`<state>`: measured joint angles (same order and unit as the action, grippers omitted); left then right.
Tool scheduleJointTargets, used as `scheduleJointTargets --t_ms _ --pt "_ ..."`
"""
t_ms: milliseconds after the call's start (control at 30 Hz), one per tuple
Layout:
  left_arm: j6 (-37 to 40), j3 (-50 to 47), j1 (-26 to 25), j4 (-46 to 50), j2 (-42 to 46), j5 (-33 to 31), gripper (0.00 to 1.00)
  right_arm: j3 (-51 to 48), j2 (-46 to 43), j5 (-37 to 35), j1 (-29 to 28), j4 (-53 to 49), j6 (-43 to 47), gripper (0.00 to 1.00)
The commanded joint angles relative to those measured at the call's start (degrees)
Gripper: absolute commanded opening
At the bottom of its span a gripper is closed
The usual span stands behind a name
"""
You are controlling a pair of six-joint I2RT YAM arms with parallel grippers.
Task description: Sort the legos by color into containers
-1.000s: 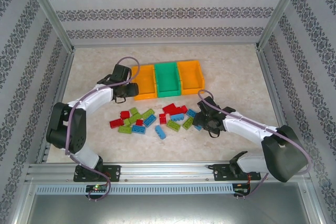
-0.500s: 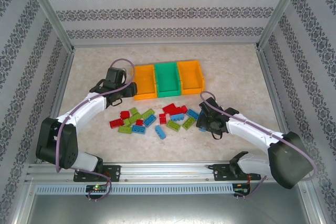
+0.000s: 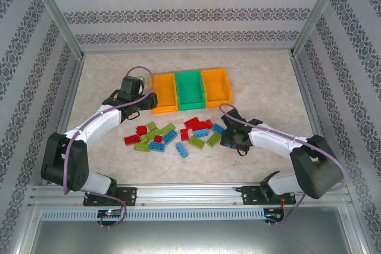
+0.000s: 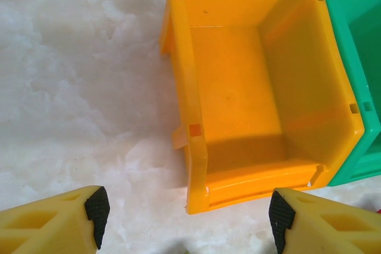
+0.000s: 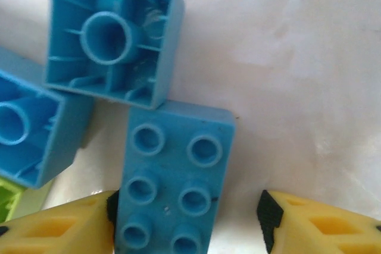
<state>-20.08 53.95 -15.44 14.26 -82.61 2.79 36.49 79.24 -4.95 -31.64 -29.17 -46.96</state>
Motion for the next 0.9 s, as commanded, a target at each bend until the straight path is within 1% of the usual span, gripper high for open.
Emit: scheduleJointTargets --t_ms 0,67,200,267,367,433,533,600,700,800,867 --pt "0.8 -1.1 -0.8 -1.3 1.2 -0.7 0.74 0.4 2.0 0.3 -0.1 -0.6 0.7 0.59" --pt "0.9 -1.4 -0.7 -1.5 1.7 -1.2 0.74 0.3 2.3 -0.1 -0.1 -0.9 0.6 0.54" --pt "1.0 -1.7 -0.8 -1.8 1.9 -1.6 0.75 0.5 1.4 -1.0 -0.1 -2.0 0.8 0.39" --pt "0.9 -1.8 -0.8 -2.0 1.7 -1.6 0.75 1.3 0.4 -1.8 -0.3 -3.0 1.2 0.34" --pt "0.6 -2.0 -0.8 -1.7 1.4 -2.1 0.75 3.9 -3.1 -5.5 -1.7 -6.0 1.4 0.31" --pt "0.7 -2.1 -0.8 -1.1 1.5 -3.1 0.75 5.4 -7.3 -7.4 -2.8 -5.8 2.1 0.3" --pt "1.0 -2.8 -0.7 -0.3 2.1 -4.8 0.77 6.9 -12.4 -8.0 -2.7 -4.2 2.9 0.3" --pt "0.8 -3.3 -0.8 -0.3 2.6 -5.2 0.81 8.4 -13.7 -6.5 -2.1 -2.2 4.7 0.3" --pt "0.0 -4.3 -0.8 -1.0 3.4 -4.8 0.84 12.5 -12.3 -3.6 -1.9 0.4 8.3 0.3" --pt "-0.8 -5.0 -0.8 -1.0 3.8 -4.9 0.9 16.4 -8.6 -0.1 -1.8 4.8 11.7 0.3" --pt "-1.0 -5.2 -0.7 -0.5 4.3 -5.2 0.92 19.3 -5.4 2.4 -1.7 7.3 13.1 0.32"
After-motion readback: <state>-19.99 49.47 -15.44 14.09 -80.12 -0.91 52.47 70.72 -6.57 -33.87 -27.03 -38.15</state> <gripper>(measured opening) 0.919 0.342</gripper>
